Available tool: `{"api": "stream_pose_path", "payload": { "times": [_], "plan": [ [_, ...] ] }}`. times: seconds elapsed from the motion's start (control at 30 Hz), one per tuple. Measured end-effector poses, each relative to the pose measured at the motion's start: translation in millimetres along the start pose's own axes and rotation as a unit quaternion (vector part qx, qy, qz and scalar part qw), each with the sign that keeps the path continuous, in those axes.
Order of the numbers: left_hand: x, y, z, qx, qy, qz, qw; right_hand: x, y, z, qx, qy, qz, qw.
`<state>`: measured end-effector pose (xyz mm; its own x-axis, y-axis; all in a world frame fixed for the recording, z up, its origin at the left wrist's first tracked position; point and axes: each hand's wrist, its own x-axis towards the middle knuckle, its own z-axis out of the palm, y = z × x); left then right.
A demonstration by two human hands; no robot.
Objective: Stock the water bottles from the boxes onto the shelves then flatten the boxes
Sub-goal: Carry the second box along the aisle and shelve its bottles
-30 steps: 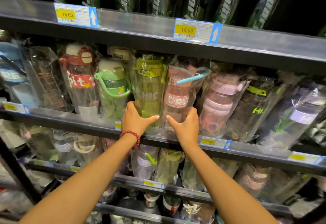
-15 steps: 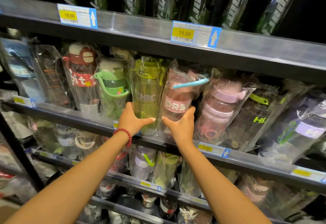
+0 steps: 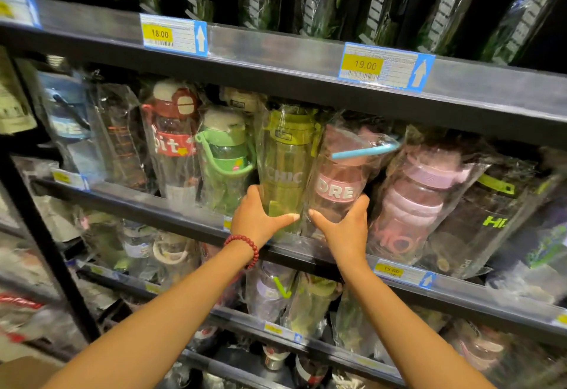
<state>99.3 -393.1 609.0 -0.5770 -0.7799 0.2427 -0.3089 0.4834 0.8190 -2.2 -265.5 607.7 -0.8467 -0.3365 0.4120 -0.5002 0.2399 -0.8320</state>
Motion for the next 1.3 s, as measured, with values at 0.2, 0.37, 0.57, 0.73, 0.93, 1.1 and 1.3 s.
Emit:
{"api": "stream_pose_path", "payload": {
  "times": [0.2,0.37,0.57,0.73,0.93,1.1,1.3],
  "plan": [
    [5.3,-21.8,-11.6,-0.034,-0.075,0.084,0.993,0.6,-0.2,1.9,-0.027,0.013,0.002,1.0],
    [2.0,-47.5,-45.3,-0.088,-0.104,0.149,0.979,-14.9,-1.7,10.2,-0.036,0.107,-0.015,0.993],
    [7.2,-83.3,-106.0,-0.124,0.04,0.232,0.964,-64.1,-26.1,32.1,-0.031,0.27,-0.03,0.962],
    [36.7,-116.0,-148.6,-0.141,0.15,0.191,0.96,-100.5,-54.8,90.9,-0.018,0.211,-0.115,0.971],
    [75.5,-121.5,-166.9,-0.097,0.016,0.103,0.99,-77.8,-99.7,143.6,-0.096,0.088,-0.174,0.976],
    [98.9,-114.0,-163.8,-0.092,-0.035,0.088,0.991,-50.3,-122.1,157.2,-0.145,0.053,-0.108,0.982],
    [107.6,-112.8,-157.0,-0.145,-0.06,0.073,0.985,-32.7,-135.9,175.6,-0.171,0.084,-0.051,0.98]
  ]
}}
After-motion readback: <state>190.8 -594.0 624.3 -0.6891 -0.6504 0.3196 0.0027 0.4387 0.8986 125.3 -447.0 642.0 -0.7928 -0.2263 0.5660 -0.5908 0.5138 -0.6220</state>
